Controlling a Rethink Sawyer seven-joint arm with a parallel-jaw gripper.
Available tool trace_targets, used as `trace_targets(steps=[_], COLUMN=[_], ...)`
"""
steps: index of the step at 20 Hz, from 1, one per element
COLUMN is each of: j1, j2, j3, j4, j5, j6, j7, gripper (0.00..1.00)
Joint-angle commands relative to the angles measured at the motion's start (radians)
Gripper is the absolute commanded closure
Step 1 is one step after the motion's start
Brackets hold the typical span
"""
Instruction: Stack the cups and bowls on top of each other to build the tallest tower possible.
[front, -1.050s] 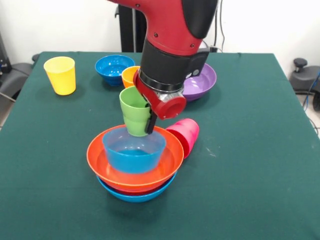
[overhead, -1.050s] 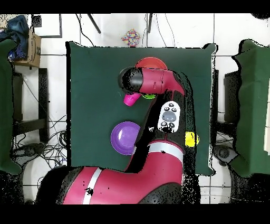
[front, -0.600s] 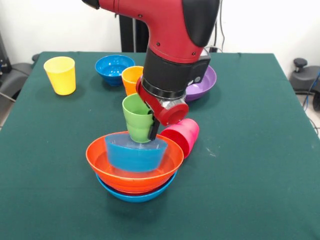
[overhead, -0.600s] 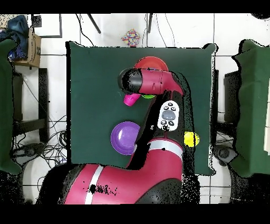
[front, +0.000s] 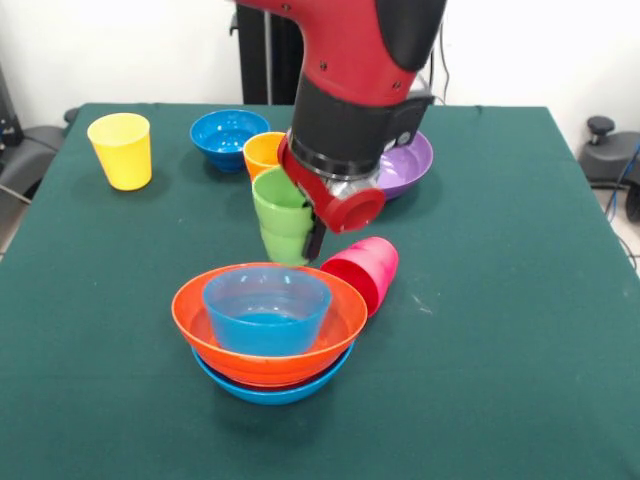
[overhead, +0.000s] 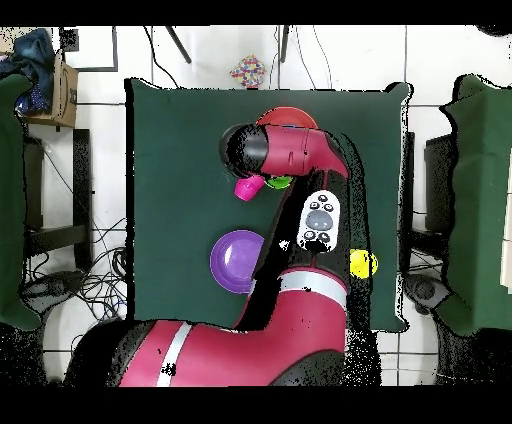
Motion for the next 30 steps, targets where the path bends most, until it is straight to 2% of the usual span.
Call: trace_targets(steps=[1,6,13,20,30], j1=[0.022,0.025,0.027,0.056,0.081], j2=[-0.089,-0.098,-0.073,-0.052,-0.043], j3=[0.088,0.087,0.073,0.039,0.018], j4=[-0.070,-0.081,-0.061,-0.062,-0.011], j5=[0.009,-0.005,-0.051,-0.094,-0.079], j6=[0.266,0.273,0.106,-0.008,-0.087], j7=[-0.110,-0.089,-0.053,-0.030,-0.018], gripper=[1.00,1.00,1.00,1.00,1.00])
